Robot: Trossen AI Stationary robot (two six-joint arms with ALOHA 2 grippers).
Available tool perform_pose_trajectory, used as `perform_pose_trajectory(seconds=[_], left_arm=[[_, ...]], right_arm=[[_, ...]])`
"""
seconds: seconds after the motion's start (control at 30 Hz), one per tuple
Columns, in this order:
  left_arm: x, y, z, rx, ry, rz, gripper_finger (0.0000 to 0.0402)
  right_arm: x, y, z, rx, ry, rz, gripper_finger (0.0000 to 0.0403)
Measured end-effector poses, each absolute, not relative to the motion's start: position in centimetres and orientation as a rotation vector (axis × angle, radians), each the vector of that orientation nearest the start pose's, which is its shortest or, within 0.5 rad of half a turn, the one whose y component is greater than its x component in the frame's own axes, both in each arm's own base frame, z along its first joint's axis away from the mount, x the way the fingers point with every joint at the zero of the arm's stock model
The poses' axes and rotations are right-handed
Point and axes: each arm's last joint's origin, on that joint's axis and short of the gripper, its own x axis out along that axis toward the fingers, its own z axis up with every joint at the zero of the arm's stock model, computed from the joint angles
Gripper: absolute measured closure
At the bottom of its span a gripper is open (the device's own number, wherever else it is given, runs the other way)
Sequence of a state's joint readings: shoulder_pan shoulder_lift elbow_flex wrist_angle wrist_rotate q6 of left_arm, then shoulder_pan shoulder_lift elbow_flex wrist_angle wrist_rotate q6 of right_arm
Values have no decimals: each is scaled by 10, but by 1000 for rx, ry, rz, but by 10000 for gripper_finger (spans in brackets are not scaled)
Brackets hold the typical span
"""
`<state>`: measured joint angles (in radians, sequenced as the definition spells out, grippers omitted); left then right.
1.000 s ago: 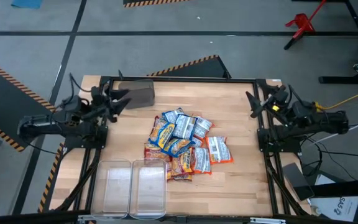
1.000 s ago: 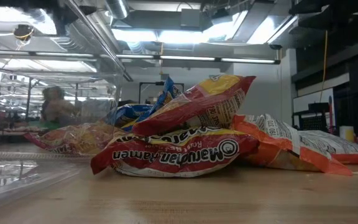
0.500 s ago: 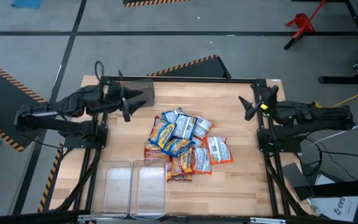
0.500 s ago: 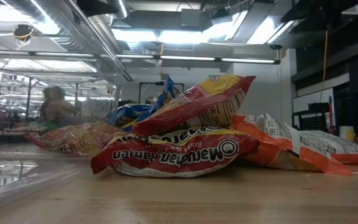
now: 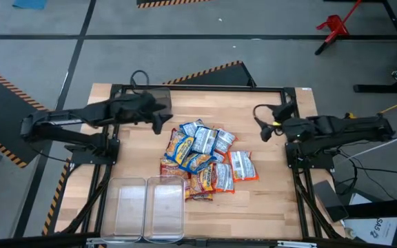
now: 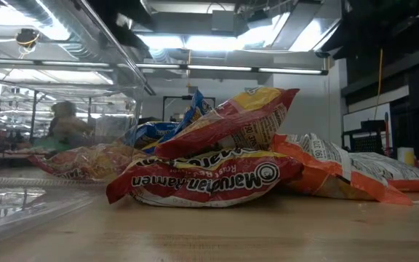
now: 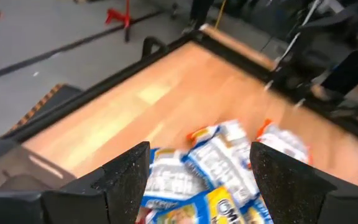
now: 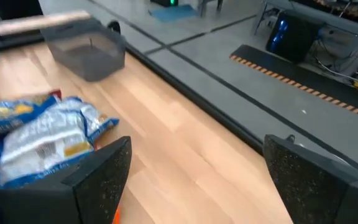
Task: Sort Maruchan noodles
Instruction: Put the blue noodle pack into the black bin
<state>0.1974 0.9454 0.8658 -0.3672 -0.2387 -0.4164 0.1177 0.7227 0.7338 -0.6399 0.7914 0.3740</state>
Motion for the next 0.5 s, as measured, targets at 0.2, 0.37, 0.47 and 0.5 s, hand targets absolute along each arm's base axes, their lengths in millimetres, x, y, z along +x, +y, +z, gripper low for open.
perform_pose_trajectory(seconds=[0.2,0.37,0.47,0.5], left_arm=[[222,52,294,-408,466,492,131],[242,51,274,-413,551,449,131],[252,47,266,-406,571,430,131],[254,45,263,-399,581,424,131]], right_arm=[[156,-2,277,24,528,-752,52],[168,-1,267,10,583,-764,52],[173,0,262,16,605,-774,52],[175,0,260,20,609,-778,52]])
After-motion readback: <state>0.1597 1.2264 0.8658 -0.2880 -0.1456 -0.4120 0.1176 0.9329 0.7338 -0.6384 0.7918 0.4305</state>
